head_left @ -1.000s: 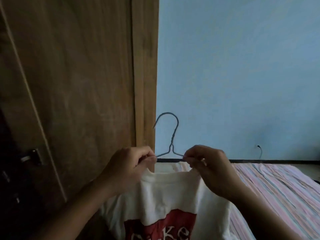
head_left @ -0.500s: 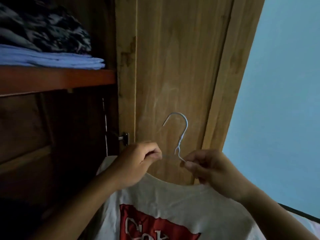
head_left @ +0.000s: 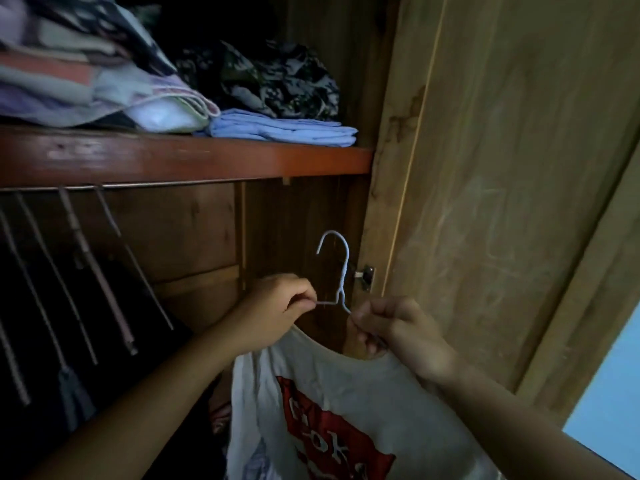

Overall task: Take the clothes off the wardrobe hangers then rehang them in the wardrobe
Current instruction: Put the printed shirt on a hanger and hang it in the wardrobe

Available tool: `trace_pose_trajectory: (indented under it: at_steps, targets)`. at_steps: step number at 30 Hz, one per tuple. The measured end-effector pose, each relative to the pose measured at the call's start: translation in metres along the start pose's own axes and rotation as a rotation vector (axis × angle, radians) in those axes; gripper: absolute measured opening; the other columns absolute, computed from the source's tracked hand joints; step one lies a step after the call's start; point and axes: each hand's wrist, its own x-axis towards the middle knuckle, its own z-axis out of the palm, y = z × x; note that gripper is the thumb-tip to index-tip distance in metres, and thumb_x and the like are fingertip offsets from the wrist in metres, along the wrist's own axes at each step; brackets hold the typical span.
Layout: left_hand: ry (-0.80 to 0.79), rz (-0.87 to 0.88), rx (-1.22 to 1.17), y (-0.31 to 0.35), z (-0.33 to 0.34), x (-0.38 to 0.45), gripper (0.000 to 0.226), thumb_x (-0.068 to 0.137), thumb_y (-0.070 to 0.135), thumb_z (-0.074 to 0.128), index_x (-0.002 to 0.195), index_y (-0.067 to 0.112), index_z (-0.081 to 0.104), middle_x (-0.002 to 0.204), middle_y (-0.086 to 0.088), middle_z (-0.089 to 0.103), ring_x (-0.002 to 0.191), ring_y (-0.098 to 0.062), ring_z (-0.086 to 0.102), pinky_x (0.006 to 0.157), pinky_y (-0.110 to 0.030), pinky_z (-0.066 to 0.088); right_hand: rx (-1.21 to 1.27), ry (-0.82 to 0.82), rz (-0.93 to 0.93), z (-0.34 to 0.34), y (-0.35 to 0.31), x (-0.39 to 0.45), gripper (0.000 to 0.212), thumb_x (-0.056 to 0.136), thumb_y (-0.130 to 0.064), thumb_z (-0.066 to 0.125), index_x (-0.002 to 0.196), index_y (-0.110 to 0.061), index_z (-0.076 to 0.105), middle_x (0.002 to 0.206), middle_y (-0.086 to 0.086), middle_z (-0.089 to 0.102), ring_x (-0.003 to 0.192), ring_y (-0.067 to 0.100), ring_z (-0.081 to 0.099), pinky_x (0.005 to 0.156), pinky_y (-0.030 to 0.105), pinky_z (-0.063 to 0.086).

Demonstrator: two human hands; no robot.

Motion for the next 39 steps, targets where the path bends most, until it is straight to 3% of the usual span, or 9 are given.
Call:
trace_pose_trajectory:
  at_steps: [5,12,15,17,23,25,32,35,39]
  targets:
    - [0.063,-0.154,0.235,-0.042,-0.05,-0.019,0.014,0.093,0.017,0.06,0.084,0.027,0.065,0.084,0.011,0.06,0.081,-0.007,0.057,0.077,-0.038,0.051,0.054,0.025,0.059,0.038,-0.002,0.037,0.022,0.097,-0.007,0.057,0.082,-0.006,0.073,0.065,0.004,0.063,0.052,0.01,0.054,0.049,0.019,0.043]
    - [0.126,-0.27,0.663,-0.073,-0.092,-0.054,0.015,0.091,0.018,0.056,0.079,0.023,0.064,0.084,-0.001,0.064,0.081,-0.024,0.061,0.063,-0.03,0.03,0.096,0.02,0.124,0.099,-0.012,0.086,0.021,0.098,-0.002,0.052,0.087,0.005,0.068,0.067,0.009,0.057,0.054,0.013,0.049,0.049,0.022,0.041]
    - [0.035,-0.385,0.742,-0.087,-0.101,-0.064,0.015,0.094,0.02,0.052,0.088,0.019,0.066,0.094,-0.004,0.065,0.093,-0.025,0.06,0.072,-0.031,0.041,0.137,0.001,0.104,0.127,-0.017,0.105,0.021,0.097,0.002,0.05,0.082,0.005,0.064,0.061,0.009,0.053,0.05,0.014,0.045,0.046,0.023,0.039]
    - [0.019,-0.437,0.737,-0.097,-0.104,-0.07,0.016,0.095,0.018,0.05,0.09,0.017,0.065,0.096,-0.006,0.064,0.094,-0.024,0.059,0.076,-0.03,0.046,0.178,-0.002,0.099,0.143,-0.019,0.118,0.023,0.097,0.004,0.049,0.075,0.003,0.059,0.053,0.006,0.05,0.043,0.012,0.043,0.041,0.021,0.037]
    - [0.025,-0.434,0.7,-0.106,-0.098,-0.084,0.019,0.091,0.006,0.051,0.075,0.016,0.055,0.084,-0.005,0.06,0.086,-0.023,0.058,0.065,-0.031,0.043,0.195,-0.025,0.084,0.185,-0.025,0.159,0.024,0.093,0.003,0.054,0.07,0.001,0.06,0.054,0.007,0.052,0.04,0.013,0.044,0.038,0.022,0.039]
    - [0.031,-0.43,0.671,-0.106,-0.097,-0.087,0.017,0.09,0.004,0.052,0.08,0.015,0.061,0.085,-0.005,0.06,0.085,-0.021,0.057,0.066,-0.03,0.046,0.204,-0.024,0.078,0.197,-0.032,0.171,0.025,0.092,0.001,0.055,0.068,-0.001,0.061,0.05,0.005,0.056,0.037,0.012,0.048,0.038,0.022,0.04]
    - [0.081,-0.471,0.633,-0.099,-0.095,-0.085,0.023,0.089,0.006,0.057,0.072,0.02,0.049,0.081,-0.003,0.051,0.085,-0.025,0.057,0.066,-0.031,0.038,0.161,0.029,-0.008,0.247,-0.069,0.206,0.015,0.092,-0.002,0.055,0.093,0.006,0.068,0.064,0.009,0.062,0.044,0.01,0.053,0.041,0.021,0.042]
    - [0.113,-0.487,0.628,-0.094,-0.096,-0.087,0.01,0.09,0.01,0.058,0.088,0.02,0.058,0.092,-0.005,0.06,0.091,-0.025,0.06,0.069,-0.031,0.036,0.143,0.042,-0.023,0.263,-0.087,0.219,0.018,0.092,-0.001,0.054,0.085,0.006,0.068,0.063,0.011,0.062,0.041,0.011,0.052,0.039,0.02,0.041]
    - [0.16,-0.501,0.592,-0.093,-0.101,-0.092,0.015,0.092,0.014,0.058,0.104,0.022,0.059,0.098,-0.001,0.064,0.092,-0.021,0.063,0.071,-0.03,0.042,0.08,0.039,-0.056,0.277,-0.101,0.239,0.02,0.093,-0.008,0.052,0.089,0.002,0.069,0.074,0.012,0.068,0.058,0.019,0.059,0.053,0.03,0.049]
